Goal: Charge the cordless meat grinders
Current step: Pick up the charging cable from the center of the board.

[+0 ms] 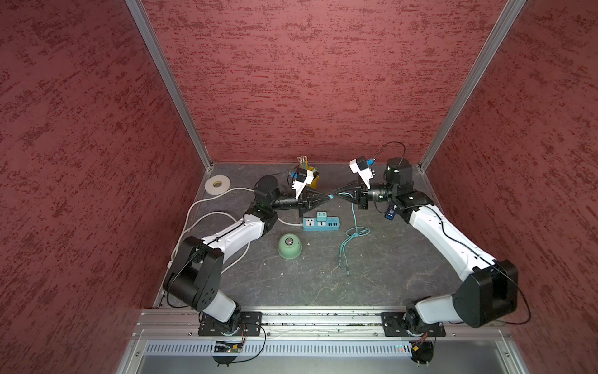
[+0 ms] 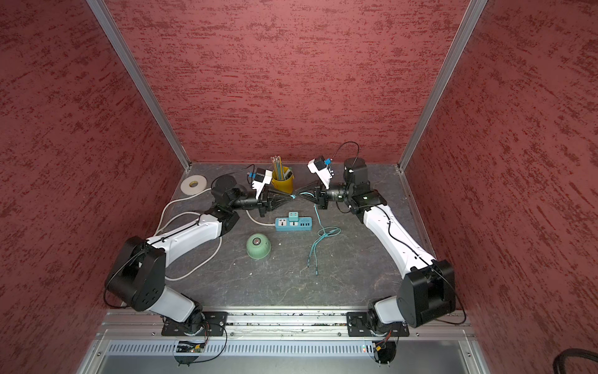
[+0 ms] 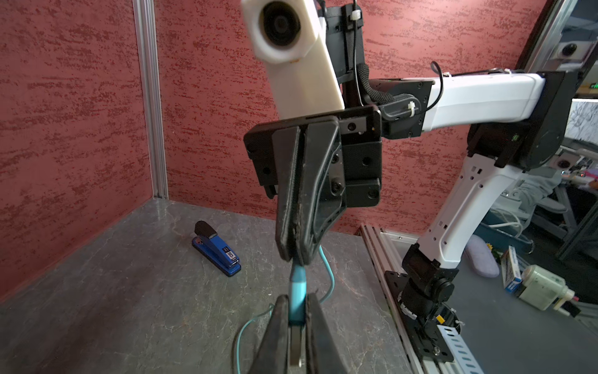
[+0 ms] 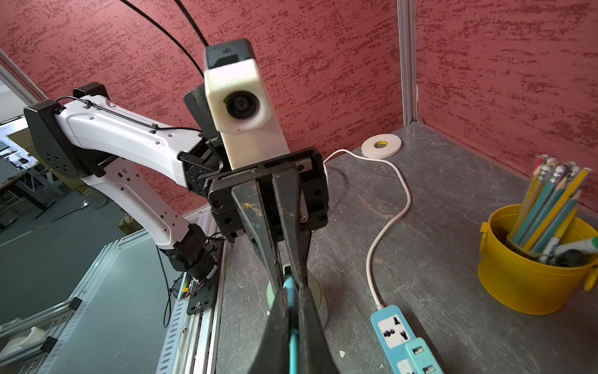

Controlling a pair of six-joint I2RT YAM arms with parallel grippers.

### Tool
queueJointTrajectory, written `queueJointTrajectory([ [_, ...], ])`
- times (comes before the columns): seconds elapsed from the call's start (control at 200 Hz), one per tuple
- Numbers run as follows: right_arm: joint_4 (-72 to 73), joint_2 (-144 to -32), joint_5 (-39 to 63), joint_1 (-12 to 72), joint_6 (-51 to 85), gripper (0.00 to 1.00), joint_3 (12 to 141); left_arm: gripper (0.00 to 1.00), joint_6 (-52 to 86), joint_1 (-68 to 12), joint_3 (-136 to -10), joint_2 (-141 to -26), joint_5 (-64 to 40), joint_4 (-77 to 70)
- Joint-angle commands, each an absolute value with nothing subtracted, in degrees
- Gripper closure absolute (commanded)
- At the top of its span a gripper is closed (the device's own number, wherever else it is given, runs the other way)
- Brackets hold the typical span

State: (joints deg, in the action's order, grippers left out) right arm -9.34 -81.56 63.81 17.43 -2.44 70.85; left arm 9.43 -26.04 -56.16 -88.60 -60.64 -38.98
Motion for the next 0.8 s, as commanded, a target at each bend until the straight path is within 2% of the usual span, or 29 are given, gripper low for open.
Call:
queueJointTrajectory([
  [0.0, -9.5, -81.7, 62.9, 17.8, -3.3, 1.0, 72.5, 0.98, 7.7, -26.1, -57.8, -88.2, -61.9, -38.0],
  [0.085, -8.9, -81.2, 60.1, 17.8, -1.9, 1.0, 72.3, 1.0, 5.9, -26.2, -57.4, -87.7, -60.4, -37.7],
  [0.155, -7.4, -80.1, 52.5, 17.8, 3.2, 0.56, 72.5, 1.0, 1.1, -27.2, -56.9, -86.7, -55.7, -35.2],
  [0.19, -7.1, -79.5, 48.2, 17.8, 7.0, 0.46, 73.1, 1.0, -2.9, -28.3, -56.4, -86.0, -51.3, -33.4],
  [0.24, -6.8, -78.6, 41.8, 17.8, 13.8, 0.37, 73.9, 1.0, -10.9, -30.5, -55.9, -85.2, -45.9, -30.7],
  [0.336, -10.5, -77.4, 32.2, 17.8, 24.4, 0.34, 75.4, 1.0, -23.5, -35.1, -55.1, -85.7, -33.6, -30.1],
  [0.466, -16.3, -73.9, 24.4, 17.8, 36.0, 0.36, 74.3, 1.0, -29.4, -37.9, -53.1, -89.5, -20.2, -40.7],
  [0.691, -19.6, -65.9, 15.8, 17.8, 49.7, 0.37, 70.9, 1.0, -36.4, -40.5, -52.5, -96.5, -9.3, -54.6],
  [0.796, -19.5, -66.2, 18.8, 17.8, 56.9, 0.38, 69.4, 1.0, -39.4, -41.7, -52.2, -98.9, -7.5, -59.8],
])
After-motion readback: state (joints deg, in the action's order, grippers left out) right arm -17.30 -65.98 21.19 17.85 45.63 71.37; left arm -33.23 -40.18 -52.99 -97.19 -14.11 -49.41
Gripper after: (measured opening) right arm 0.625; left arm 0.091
